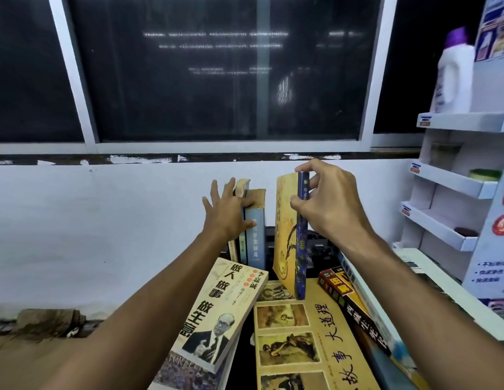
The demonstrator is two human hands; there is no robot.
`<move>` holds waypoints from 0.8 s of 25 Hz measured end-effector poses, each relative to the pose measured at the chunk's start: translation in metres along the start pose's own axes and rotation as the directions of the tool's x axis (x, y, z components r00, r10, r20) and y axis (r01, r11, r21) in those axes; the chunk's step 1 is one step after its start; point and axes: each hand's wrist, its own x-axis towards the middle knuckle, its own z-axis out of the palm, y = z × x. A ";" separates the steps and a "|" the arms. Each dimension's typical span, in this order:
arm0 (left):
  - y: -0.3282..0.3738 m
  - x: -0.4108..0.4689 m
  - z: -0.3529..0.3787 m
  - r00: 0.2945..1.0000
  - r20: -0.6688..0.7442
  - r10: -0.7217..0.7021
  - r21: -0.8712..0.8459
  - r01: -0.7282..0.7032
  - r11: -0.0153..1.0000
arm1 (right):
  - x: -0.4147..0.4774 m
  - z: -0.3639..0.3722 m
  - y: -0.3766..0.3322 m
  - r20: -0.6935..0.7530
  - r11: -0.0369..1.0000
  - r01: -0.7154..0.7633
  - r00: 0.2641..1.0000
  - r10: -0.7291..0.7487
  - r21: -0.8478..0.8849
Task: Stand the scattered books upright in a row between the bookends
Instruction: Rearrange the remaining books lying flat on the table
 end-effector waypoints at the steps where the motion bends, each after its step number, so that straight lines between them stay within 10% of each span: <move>1: -0.001 -0.001 0.004 1.000 -0.028 -0.008 0.005 0.008 1.000 | 0.001 0.004 0.003 -0.003 1.000 0.006 1.000 -0.006 -0.004; 20: -0.013 -0.009 0.019 0.991 -0.126 -0.053 -0.298 0.013 0.954 | 0.015 0.112 0.042 -0.108 0.994 0.062 0.993 -0.053 0.089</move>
